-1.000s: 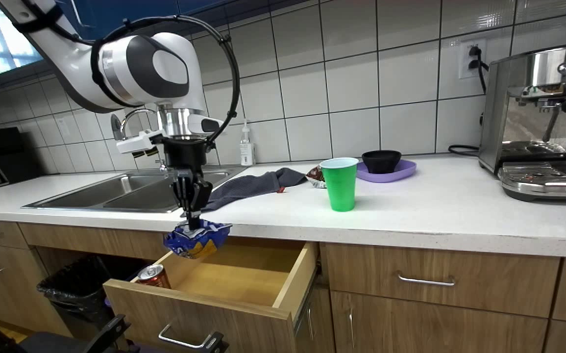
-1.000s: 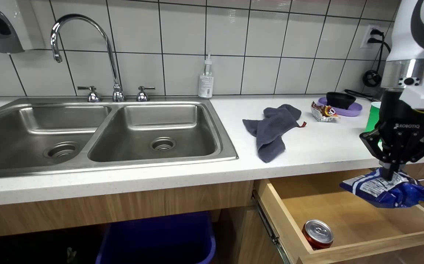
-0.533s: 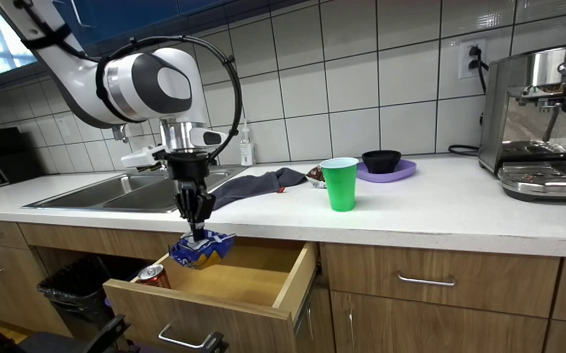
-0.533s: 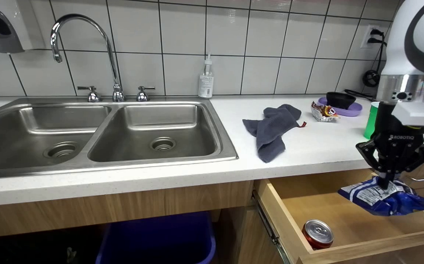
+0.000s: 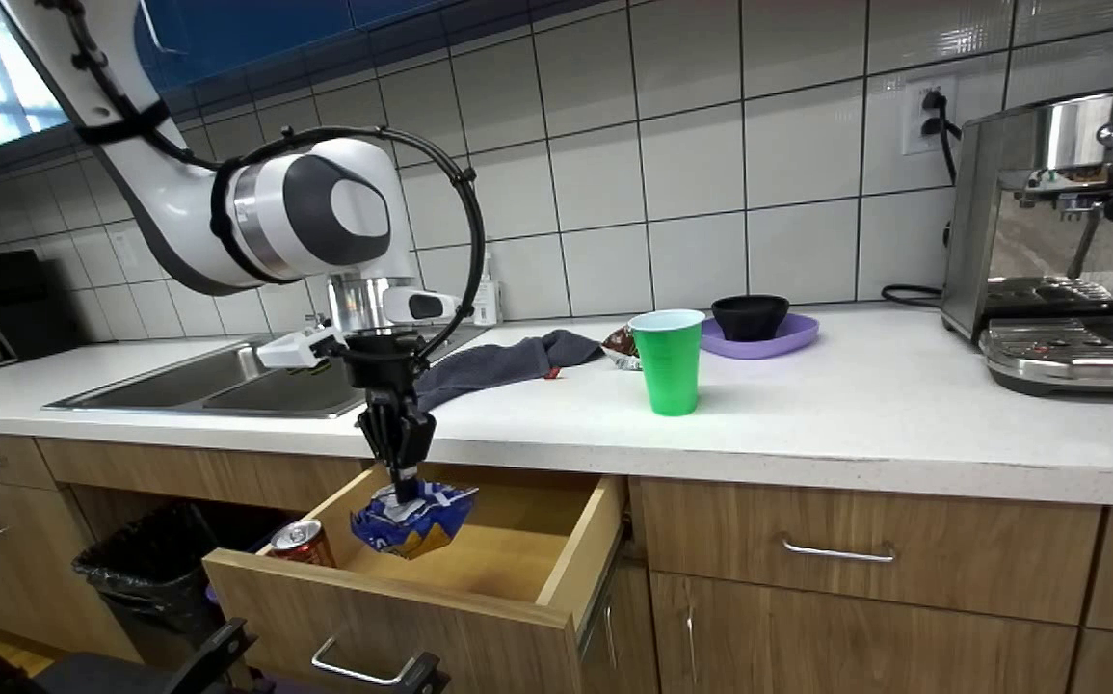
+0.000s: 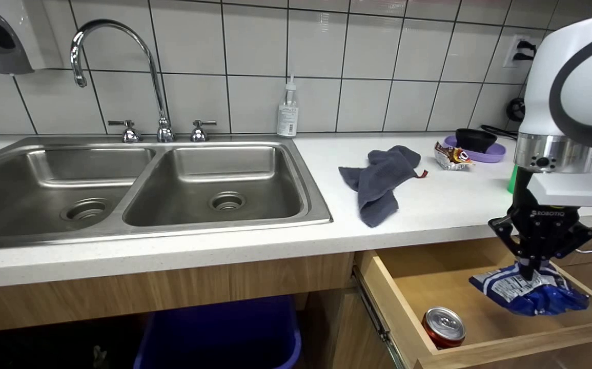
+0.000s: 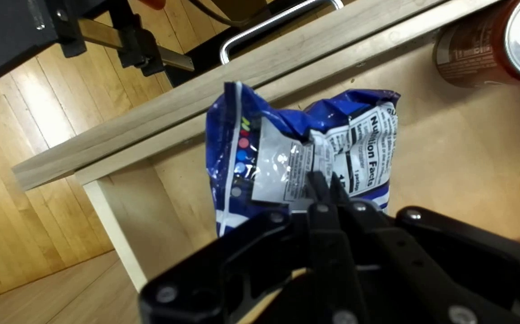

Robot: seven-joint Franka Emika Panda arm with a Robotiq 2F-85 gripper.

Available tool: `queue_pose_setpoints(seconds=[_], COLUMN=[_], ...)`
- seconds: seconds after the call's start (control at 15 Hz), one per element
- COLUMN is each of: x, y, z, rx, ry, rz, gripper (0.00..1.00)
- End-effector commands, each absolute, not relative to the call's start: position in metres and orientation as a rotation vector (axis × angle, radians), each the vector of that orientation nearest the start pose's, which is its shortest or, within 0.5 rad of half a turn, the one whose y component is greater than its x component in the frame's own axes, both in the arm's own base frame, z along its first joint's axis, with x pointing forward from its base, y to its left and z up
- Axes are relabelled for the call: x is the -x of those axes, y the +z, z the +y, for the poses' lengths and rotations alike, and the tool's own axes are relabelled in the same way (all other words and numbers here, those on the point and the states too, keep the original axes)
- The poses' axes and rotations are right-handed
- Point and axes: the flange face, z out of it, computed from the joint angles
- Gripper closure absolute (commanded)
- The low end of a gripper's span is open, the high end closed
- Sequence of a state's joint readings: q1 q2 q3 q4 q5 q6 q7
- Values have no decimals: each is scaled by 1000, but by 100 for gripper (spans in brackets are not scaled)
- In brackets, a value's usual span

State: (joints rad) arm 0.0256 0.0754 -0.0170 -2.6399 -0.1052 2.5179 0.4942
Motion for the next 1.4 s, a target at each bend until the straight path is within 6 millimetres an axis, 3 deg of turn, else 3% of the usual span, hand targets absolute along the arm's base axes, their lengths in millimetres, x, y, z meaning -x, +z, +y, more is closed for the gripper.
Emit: queue_pose_setpoints(seconds=[0.0, 0.8, 0.87, 0.93, 1.33], x=[-413, -428, -428, -428, -427], y=[191, 170, 170, 170, 190], z=[1, 3, 5, 6, 9], rx=[3183, 3186, 3194, 3196, 3197], ry=[288, 320, 332, 331, 311], rz=[699, 755, 740, 732, 692], gripper=[100, 100, 74, 73, 30])
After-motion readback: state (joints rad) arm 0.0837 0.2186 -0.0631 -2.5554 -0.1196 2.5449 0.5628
